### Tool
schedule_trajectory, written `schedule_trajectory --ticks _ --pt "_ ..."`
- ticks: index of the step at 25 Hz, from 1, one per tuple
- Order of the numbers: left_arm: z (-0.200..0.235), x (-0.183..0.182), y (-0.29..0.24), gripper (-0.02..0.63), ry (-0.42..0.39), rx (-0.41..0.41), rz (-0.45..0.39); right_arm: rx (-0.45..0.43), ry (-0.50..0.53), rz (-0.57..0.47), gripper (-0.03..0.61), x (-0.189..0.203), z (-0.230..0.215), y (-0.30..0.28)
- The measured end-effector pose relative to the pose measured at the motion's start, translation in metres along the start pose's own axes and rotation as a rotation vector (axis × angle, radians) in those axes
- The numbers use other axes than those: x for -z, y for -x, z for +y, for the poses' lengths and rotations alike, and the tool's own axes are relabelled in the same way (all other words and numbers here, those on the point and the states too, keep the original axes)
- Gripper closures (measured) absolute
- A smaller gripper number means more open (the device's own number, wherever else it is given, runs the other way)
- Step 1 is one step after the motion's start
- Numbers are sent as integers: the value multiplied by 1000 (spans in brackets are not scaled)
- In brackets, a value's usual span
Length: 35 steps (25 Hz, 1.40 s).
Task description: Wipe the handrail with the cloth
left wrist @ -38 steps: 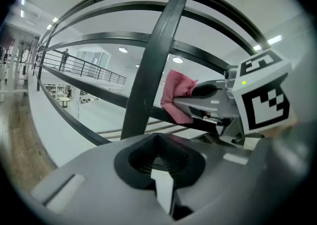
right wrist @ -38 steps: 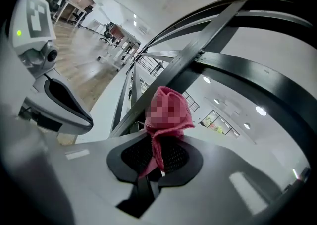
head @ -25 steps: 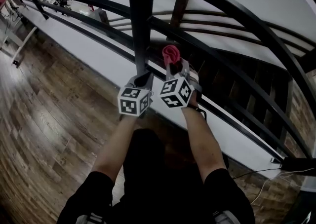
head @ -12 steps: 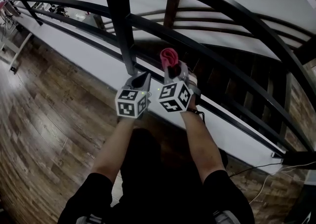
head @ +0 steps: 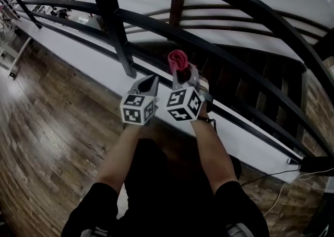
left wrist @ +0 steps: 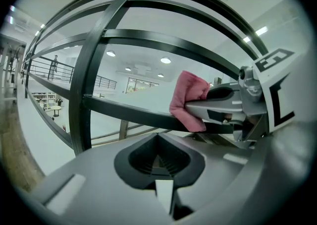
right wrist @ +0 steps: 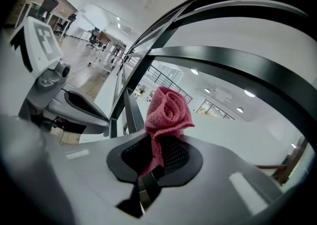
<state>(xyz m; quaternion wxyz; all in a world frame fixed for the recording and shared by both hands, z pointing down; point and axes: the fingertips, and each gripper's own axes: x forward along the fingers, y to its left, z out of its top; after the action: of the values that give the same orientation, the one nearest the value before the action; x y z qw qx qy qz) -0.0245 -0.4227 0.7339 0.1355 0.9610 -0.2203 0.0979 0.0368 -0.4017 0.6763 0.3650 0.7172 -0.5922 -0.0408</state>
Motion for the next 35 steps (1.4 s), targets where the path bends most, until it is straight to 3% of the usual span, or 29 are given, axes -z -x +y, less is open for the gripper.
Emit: schedule_trajectory --ticks 16,28,35 --pt "-69 17 -16 615 -39 51 -12 19 -7 -4 538 43 -23 44" --pt "-141 18 -5 615 -55 22 26 -39 -29 30 538 96 -51 92" --pt "-180 17 4 615 -85 48 37 -51 -67 43 538 122 -67 117"
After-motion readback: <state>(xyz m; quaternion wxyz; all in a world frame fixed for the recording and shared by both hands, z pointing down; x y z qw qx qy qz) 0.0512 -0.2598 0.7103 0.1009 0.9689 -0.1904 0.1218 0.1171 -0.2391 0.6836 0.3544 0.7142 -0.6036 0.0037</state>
